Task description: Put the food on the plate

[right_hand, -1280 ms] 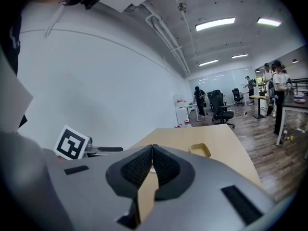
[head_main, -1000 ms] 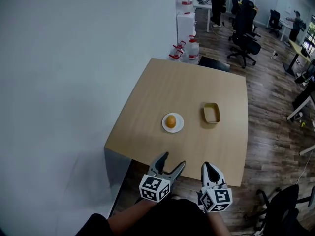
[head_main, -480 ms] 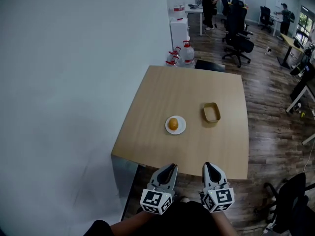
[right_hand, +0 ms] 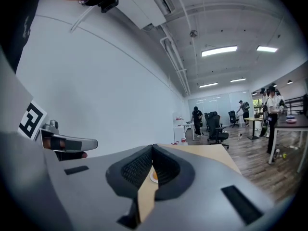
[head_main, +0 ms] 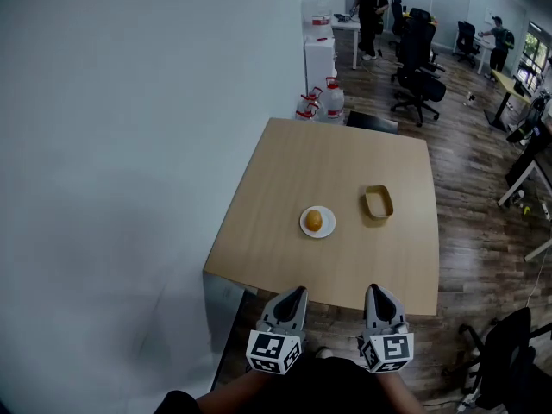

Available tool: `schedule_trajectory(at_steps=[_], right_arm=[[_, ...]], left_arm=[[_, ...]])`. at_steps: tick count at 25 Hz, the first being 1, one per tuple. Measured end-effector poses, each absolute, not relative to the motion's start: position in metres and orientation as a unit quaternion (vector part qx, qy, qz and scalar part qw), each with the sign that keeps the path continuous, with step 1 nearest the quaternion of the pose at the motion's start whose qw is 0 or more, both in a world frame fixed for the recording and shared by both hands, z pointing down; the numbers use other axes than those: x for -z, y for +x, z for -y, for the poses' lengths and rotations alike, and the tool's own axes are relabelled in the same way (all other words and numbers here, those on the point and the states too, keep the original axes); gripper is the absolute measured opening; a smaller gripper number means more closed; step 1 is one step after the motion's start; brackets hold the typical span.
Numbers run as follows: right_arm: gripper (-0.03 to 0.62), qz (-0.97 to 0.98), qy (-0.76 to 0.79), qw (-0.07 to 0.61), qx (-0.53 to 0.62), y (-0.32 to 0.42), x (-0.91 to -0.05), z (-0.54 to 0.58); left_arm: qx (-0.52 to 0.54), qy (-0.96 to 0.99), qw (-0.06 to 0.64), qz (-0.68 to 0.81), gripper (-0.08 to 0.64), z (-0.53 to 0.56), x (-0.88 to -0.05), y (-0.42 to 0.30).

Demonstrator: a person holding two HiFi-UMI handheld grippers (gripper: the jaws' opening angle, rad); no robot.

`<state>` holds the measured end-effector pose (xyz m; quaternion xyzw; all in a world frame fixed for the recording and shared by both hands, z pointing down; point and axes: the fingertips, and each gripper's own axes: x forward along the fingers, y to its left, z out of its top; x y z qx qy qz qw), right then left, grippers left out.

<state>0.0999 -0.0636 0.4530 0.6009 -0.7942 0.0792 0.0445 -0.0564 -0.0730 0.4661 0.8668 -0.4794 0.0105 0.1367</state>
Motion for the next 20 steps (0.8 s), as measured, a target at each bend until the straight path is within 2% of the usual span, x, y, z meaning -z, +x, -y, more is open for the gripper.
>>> schedule_trajectory(at_steps=[7, 20], right_arm=[[0.060, 0.794, 0.601, 0.071, -0.056, 0.114, -0.452, 0.064], [0.060, 0.787, 0.610, 0.073, -0.064, 0.147, -0.470, 0.043]], left_arm=[[0.020, 0.859, 0.133, 0.494, 0.020, 0.077, -0.460, -0.052], [0.023, 0.857, 0.121, 0.501, 0.018, 0.066, -0.472, -0.030]])
